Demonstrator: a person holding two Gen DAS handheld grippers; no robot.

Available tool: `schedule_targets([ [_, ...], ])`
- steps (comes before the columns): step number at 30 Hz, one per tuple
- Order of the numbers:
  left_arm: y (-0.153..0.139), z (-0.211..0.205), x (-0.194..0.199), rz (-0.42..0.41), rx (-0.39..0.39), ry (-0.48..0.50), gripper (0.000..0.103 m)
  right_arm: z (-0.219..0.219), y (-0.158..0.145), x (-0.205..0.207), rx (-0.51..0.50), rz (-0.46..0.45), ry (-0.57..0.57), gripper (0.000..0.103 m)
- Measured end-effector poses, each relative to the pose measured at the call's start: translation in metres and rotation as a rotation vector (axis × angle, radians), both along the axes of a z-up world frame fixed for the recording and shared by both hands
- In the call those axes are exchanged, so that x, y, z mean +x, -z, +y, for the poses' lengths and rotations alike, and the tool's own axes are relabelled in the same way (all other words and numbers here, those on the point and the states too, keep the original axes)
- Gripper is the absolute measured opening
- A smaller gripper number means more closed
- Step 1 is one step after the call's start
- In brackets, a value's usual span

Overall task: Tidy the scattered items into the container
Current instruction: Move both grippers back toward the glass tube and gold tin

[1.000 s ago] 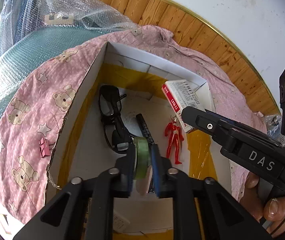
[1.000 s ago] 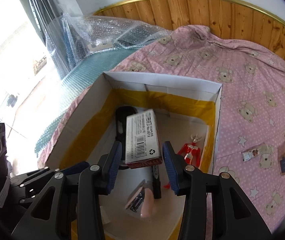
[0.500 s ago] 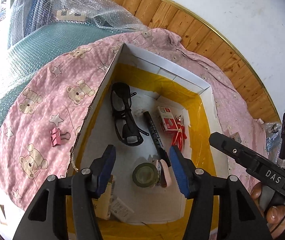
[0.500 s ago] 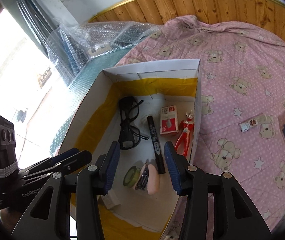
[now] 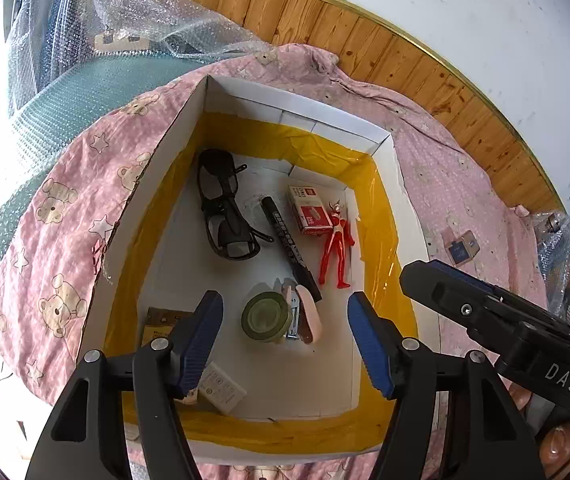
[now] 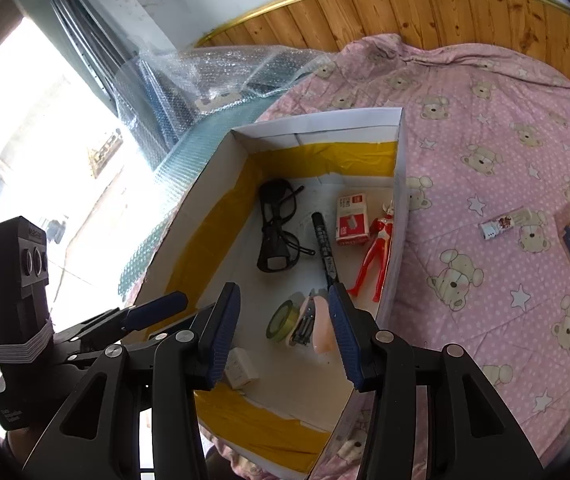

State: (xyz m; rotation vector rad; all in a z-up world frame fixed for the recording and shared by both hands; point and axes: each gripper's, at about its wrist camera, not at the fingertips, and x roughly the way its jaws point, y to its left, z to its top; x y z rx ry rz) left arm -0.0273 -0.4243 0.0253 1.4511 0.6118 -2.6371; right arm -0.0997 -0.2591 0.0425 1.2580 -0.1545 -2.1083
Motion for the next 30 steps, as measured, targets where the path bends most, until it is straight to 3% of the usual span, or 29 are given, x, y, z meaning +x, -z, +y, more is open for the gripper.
schedule_targets([
  [30, -0.038, 0.056, 0.052, 0.088, -0.104, 0.018, 0.070, 0.056, -0.033, 0.073, -0.073, 0.084, 0.015, 0.049],
])
